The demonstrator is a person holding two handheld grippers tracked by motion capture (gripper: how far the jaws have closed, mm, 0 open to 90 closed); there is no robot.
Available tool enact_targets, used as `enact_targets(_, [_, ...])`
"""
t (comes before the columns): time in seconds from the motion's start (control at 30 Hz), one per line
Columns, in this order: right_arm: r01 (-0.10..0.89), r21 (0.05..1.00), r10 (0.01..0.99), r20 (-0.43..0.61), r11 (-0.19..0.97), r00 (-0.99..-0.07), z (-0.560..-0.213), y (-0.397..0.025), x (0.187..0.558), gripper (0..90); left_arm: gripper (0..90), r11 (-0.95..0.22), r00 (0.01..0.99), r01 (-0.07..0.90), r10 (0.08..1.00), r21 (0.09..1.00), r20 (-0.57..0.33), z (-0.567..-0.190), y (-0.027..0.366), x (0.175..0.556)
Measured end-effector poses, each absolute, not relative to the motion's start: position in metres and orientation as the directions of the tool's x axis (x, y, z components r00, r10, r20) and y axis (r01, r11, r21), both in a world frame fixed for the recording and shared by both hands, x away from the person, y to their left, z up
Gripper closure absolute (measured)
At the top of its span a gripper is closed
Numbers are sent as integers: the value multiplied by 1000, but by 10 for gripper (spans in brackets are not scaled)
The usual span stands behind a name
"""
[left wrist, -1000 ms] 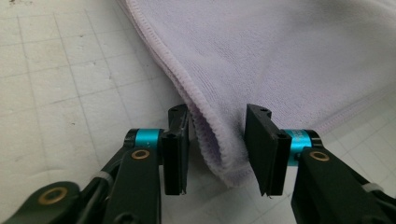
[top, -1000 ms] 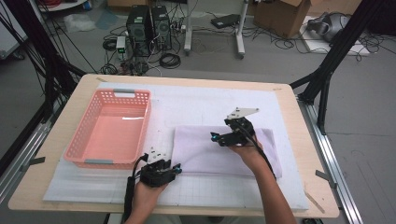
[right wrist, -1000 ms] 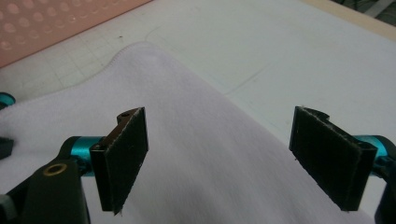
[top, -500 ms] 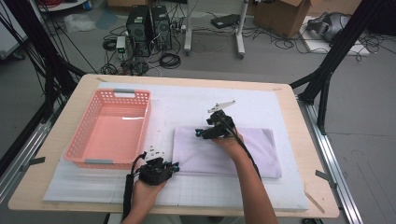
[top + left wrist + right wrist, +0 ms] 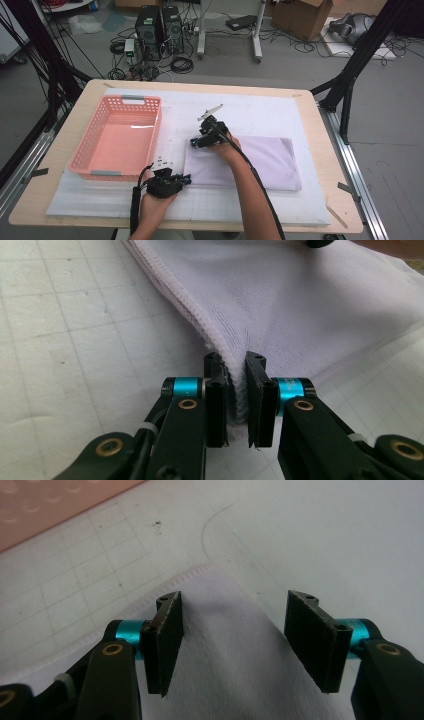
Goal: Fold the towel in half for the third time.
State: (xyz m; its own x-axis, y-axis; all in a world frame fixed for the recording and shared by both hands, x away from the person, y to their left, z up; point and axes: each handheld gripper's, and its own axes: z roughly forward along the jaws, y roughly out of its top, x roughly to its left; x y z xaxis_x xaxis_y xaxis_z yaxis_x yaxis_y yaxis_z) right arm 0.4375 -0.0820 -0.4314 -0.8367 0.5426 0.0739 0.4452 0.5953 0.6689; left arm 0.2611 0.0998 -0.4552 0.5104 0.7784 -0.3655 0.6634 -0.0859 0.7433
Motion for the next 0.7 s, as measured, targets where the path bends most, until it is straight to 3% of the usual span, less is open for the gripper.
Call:
enact_targets(0.17, [434, 658, 519, 77, 616, -851, -436, -74, 440, 478, 806, -86, 510, 668, 777, 740, -370, -455, 101, 261])
enact_targets(0.3, [428, 645, 480, 108, 633, -871, -433, -71, 436, 800, 807, -89, 510, 668, 778, 739, -367, -455, 102, 261])
enact_targets(0.43, [425, 658, 475, 115, 622, -873, -429, -72, 434, 830, 816, -86, 508, 668, 778, 739, -369, -453, 103, 260])
enact_targets(0.7, [412, 784, 476, 171, 465, -863, -409, -79, 431, 830, 820, -45, 521, 623, 768, 781, -372, -429, 118, 259])
